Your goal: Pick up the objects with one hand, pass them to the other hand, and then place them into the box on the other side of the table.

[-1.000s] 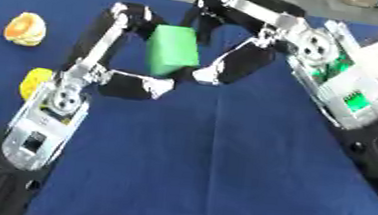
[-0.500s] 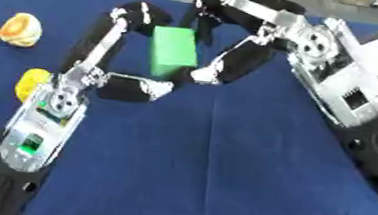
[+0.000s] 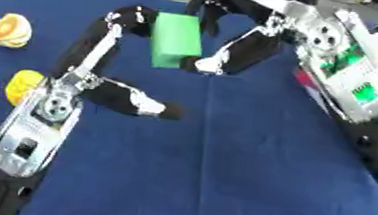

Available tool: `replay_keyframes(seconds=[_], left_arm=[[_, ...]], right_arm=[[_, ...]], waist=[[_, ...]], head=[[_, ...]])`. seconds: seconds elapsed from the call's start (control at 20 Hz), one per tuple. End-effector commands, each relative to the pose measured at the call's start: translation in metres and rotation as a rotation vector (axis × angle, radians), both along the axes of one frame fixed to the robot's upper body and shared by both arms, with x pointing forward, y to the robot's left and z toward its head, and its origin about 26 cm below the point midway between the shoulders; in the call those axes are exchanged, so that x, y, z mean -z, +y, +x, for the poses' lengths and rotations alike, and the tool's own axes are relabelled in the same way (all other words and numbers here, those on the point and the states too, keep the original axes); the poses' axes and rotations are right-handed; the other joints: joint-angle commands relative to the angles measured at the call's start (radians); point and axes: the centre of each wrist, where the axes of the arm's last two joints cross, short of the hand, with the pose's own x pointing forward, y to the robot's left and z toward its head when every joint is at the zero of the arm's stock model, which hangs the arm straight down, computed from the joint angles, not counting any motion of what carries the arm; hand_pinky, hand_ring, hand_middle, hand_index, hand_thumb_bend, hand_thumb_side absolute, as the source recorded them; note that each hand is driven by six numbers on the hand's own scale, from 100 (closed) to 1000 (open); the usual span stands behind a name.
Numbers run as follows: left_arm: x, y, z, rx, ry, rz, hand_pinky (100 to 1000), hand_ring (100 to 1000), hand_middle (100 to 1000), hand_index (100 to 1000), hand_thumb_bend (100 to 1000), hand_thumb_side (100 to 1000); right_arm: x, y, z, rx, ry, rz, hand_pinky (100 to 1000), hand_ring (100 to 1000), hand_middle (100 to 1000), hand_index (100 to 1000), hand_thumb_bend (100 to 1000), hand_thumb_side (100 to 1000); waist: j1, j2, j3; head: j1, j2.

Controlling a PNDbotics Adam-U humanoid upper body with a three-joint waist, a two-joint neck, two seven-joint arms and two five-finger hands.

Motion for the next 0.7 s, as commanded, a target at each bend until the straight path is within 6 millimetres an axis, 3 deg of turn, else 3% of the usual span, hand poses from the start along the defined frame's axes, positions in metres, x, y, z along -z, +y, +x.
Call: replay_keyframes(seconds=[0.05,0.25,0.7], left_arm=[[-0.003,0.018,0.003,-0.056,-0.021,0.011,745,688,721,814,1000,468],[0.002,0.038,0.004,-0.112,-0.013,0.016,744,685,714,811,1000,454],[-0.001,0.091,-0.004,-0.264,-0.013,0.019,734,669,690,793,995,422]], right_arm=[[-0.016,-0.017,-0.009,0.036,-0.054,0.024,777,622,321,522,499,100],[-0.022,-0.043,-0.017,0.113,-0.074,0.082,771,619,320,524,499,100],[-0.028,-0.149,-0.026,0.520,-0.156,0.217,773,625,339,546,504,100]], waist=[[0.001,-0.020,-0.006],[0.005,-0.023,-0.018],[0.020,-0.015,-0.023]], head=[[-0.017,0.003],[-0.050,0.003],[-0.164,-0.018]])
